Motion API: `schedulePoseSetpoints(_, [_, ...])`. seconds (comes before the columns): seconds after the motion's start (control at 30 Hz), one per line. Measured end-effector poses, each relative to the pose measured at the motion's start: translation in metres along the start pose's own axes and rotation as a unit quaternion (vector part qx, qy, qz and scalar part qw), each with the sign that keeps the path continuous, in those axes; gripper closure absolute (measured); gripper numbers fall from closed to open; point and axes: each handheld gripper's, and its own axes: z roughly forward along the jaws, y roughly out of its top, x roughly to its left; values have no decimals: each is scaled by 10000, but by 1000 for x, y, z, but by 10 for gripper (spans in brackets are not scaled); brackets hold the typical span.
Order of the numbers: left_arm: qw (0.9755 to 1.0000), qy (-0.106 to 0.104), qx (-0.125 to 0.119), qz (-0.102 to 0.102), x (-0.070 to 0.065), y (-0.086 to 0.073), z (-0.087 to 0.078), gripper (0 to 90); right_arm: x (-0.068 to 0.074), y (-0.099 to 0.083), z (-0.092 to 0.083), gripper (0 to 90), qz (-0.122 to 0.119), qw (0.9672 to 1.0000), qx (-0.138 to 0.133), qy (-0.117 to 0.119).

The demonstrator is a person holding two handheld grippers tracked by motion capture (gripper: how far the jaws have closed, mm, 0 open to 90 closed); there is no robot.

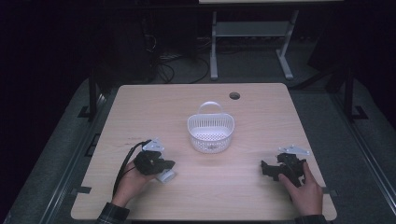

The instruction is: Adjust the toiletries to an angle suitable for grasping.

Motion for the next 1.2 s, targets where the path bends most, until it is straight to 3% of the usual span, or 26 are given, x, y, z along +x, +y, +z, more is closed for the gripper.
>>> schedulePoseSetpoints(0.33, [10000, -12, -9, -48, -6, -18, -12, 898, 0, 0, 0, 0, 1, 10000, 0, 1])
schedulePoseSetpoints(0.63, [9998, -9, -174, -70, -5, -16, -19, 898, 0, 0, 0, 0, 1, 10000, 0, 1])
schedulePoseSetpoints(0.87, [9988, 179, -442, -124, 7, -18, -40, 897, 0, 0, 0, 0, 1, 10000, 0, 1])
schedulePoseSetpoints(1.03, [9980, 414, -460, -130, 18, -24, -50, 897, 0, 0, 0, 0, 2, 10000, 0, 0])
schedulePoseSetpoints(1.2, [9959, 670, -506, -346, 34, -34, -60, 897, 0, 0, 0, 0, 2, 10000, 0, 1])
